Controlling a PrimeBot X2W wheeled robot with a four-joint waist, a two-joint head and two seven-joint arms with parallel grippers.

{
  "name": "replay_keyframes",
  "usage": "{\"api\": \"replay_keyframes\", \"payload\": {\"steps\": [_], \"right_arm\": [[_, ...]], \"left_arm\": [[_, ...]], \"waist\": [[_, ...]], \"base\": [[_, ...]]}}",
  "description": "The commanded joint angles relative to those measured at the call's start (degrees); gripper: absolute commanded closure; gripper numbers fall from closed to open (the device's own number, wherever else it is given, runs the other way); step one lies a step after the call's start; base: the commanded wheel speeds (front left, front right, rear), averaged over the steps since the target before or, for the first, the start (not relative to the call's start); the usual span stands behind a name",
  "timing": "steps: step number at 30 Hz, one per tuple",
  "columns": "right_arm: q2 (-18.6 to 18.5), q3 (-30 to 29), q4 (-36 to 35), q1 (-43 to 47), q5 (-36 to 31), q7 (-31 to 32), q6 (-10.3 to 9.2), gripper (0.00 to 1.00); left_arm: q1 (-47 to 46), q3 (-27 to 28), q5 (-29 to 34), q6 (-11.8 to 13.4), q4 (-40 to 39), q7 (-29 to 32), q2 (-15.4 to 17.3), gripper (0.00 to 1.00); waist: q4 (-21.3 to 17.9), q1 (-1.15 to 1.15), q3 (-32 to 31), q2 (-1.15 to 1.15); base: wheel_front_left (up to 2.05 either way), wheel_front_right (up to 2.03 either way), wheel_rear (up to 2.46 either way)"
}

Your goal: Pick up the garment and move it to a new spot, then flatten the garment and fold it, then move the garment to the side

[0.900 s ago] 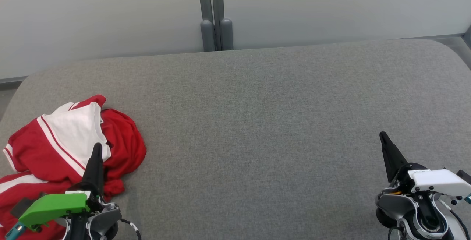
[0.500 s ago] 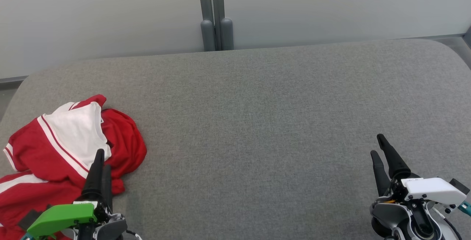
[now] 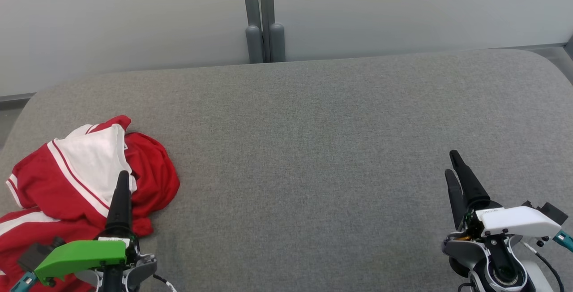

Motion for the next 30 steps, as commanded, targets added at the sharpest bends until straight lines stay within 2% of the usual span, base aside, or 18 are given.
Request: {"api": "replay_keyframes", "payload": {"steps": [1, 12, 16, 20, 30], "right_arm": [[-0.9, 0.9, -1.5, -1.6, -1.3, -0.8, 0.02, 0.00], [-2.6, 4.1, -2.5, -2.2, -13.7, -3.4, 0.02, 0.00], [-2.9, 4.7, -2.3, -1.9, -19.0, -4.3, 0.02, 0.00], [-3.1, 5.3, -2.5, -2.1, -24.8, -5.1, 0.02, 0.00], [-3.1, 7.4, -2.1, -2.7, -38.3, -6.9, 0.02, 0.00]], "left_arm": [[-1.4, -0.2, 2.9, -0.1, -1.3, -0.6, 0.3, 0.00], [-1.0, -0.7, 17.0, 0.2, -2.9, -3.1, 0.3, 0.00], [-0.8, -1.8, 26.0, 0.8, -3.7, -3.9, 0.4, 0.00], [-0.6, -2.6, 32.3, 2.2, -4.4, -4.8, 0.4, 0.00], [-0.4, -4.3, 41.6, 4.5, -5.3, -6.6, 0.4, 0.00]], "waist": [[0.0, 0.00, 0.0, 0.00], [-0.2, 0.00, 0.0, 0.00], [-0.1, 0.00, -0.1, 0.00], [-0.1, 0.00, -0.1, 0.00], [-0.2, 0.00, -0.4, 0.00]], "base": [[0.00, 0.00, 0.00], [0.00, 0.00, 0.00], [0.00, 0.00, 0.00], [0.00, 0.00, 0.00], [0.00, 0.00, 0.00]]}}
